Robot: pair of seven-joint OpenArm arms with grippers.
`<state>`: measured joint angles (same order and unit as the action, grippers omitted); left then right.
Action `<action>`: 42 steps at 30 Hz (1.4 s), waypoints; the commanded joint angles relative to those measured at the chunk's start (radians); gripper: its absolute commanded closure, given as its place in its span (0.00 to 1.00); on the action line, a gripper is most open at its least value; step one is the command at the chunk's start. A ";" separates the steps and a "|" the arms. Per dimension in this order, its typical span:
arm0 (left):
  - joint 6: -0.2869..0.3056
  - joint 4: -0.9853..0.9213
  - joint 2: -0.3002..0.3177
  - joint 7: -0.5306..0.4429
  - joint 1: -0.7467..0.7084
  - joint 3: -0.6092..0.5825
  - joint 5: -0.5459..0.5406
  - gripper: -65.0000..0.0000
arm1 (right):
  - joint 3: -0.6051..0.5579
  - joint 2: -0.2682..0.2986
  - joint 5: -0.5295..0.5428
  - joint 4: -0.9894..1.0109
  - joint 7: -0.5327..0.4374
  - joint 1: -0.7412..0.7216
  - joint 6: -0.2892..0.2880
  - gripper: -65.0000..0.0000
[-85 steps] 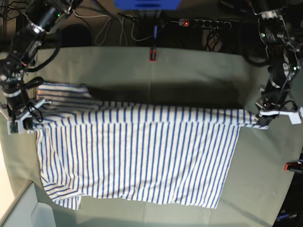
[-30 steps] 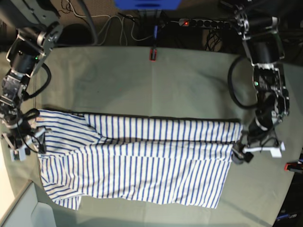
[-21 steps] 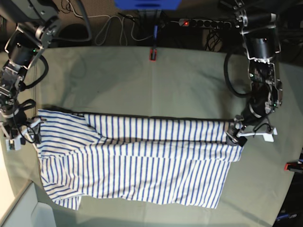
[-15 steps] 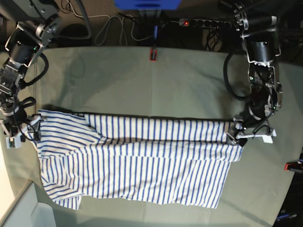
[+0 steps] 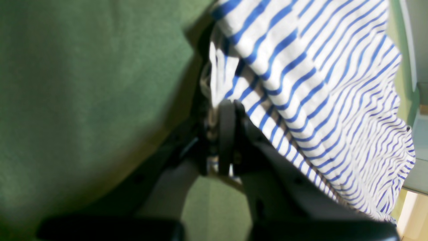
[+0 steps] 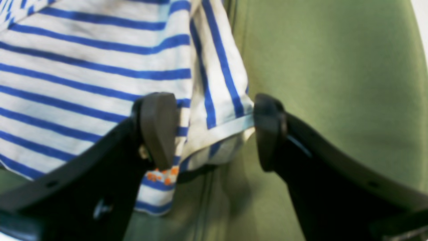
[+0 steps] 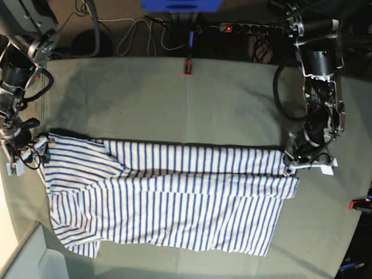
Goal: Layout the t-shirt on the table in an organized manner, then fold the t-shirt properly
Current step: 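Pull the held edge back with both grippers to spread the shirt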
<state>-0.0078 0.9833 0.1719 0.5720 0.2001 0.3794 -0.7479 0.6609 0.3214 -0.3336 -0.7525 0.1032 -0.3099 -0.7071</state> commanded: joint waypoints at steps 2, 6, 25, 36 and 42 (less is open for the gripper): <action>0.007 0.015 0.013 -0.011 0.023 0.000 -0.011 1.00 | 0.000 0.018 0.017 -0.011 -0.026 -0.024 0.009 0.43; 0.007 0.024 0.015 -0.011 0.017 0.000 -0.012 1.00 | 0.000 0.017 0.017 -0.008 -0.026 -0.022 0.009 0.46; 0.004 0.250 0.048 -0.004 -0.139 0.010 -0.201 1.00 | 0.012 0.015 0.021 -0.172 -0.013 0.153 0.009 1.00; -0.001 0.457 0.093 -0.004 -0.340 0.031 -0.253 1.00 | 0.047 -0.057 0.021 -0.485 -0.013 0.387 0.009 1.00; 0.004 0.521 0.085 -0.004 -0.471 0.129 -0.255 1.00 | 0.101 -0.112 0.021 -0.599 -0.013 0.473 0.009 1.00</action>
<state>-0.0048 1.4803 0.2409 0.6025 -0.2844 0.4999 -0.9920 0.7513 0.1864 -0.3229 -1.3281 0.1131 0.1684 -0.7097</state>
